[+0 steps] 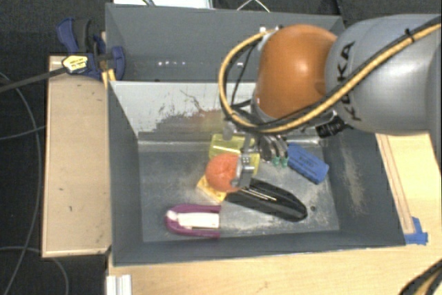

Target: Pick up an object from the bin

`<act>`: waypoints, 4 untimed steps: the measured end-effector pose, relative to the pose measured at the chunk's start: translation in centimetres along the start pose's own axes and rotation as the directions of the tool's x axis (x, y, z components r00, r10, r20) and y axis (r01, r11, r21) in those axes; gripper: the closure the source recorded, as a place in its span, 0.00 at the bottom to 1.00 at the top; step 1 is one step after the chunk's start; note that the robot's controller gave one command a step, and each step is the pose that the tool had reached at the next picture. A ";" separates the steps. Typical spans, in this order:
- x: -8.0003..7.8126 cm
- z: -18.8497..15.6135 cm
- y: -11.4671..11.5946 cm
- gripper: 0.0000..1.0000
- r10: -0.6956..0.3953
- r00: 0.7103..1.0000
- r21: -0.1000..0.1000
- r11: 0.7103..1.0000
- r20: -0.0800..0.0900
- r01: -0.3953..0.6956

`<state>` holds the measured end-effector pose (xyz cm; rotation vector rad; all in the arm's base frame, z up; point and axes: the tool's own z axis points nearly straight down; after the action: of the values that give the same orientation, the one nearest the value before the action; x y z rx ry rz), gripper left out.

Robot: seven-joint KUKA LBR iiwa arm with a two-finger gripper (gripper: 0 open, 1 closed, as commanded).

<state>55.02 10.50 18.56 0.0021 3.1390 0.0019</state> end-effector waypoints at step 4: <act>-0.7 11.2 2.1 0.00 -0.193 0.981 0.000 0.981 0.017 0.193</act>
Offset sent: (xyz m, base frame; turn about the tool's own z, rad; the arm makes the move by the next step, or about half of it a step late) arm 0.0179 0.0340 -0.0472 -0.1679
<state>55.78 12.66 7.36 -0.3006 3.1074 0.0048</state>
